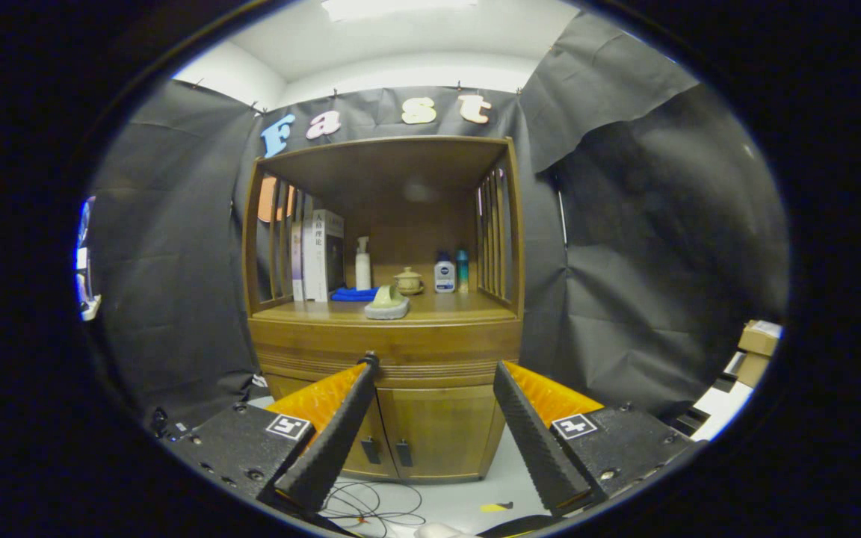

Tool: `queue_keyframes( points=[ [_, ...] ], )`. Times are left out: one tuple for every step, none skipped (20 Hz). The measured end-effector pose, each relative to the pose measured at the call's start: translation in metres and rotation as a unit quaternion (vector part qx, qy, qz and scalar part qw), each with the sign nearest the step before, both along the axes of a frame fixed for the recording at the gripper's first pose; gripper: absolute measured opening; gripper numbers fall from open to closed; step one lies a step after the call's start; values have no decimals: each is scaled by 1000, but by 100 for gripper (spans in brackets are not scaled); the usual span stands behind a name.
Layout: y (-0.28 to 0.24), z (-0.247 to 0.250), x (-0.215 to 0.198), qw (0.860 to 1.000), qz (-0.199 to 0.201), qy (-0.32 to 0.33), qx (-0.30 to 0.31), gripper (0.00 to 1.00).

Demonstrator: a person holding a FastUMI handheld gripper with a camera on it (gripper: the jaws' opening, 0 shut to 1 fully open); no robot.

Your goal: Pull open the drawer, take out the items inside it, and place them on the countertop above the cabinet.

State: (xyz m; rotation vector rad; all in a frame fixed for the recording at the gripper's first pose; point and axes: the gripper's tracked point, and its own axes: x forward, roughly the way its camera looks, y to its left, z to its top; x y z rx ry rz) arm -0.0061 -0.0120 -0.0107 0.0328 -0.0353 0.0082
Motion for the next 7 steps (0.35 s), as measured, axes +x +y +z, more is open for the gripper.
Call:
queue_keyframes(
  points=[
    [-1, -3, 1, 1000, 0, 2, -2, 100],
    [-2, -5, 2, 1000, -2, 6, -5, 100],
    [-2, -8, 2, 1000, -3, 10, -6, 100],
    [0, -8, 1, 1000, 0, 12, -5, 100],
    [1, -7, 1, 1000, 1, 10, -3, 100],
    [1, -5, 0, 1000, 1, 6, -3, 100],
    [-1, -3, 0, 1000, -1, 4, -5, 100]
  ],
)
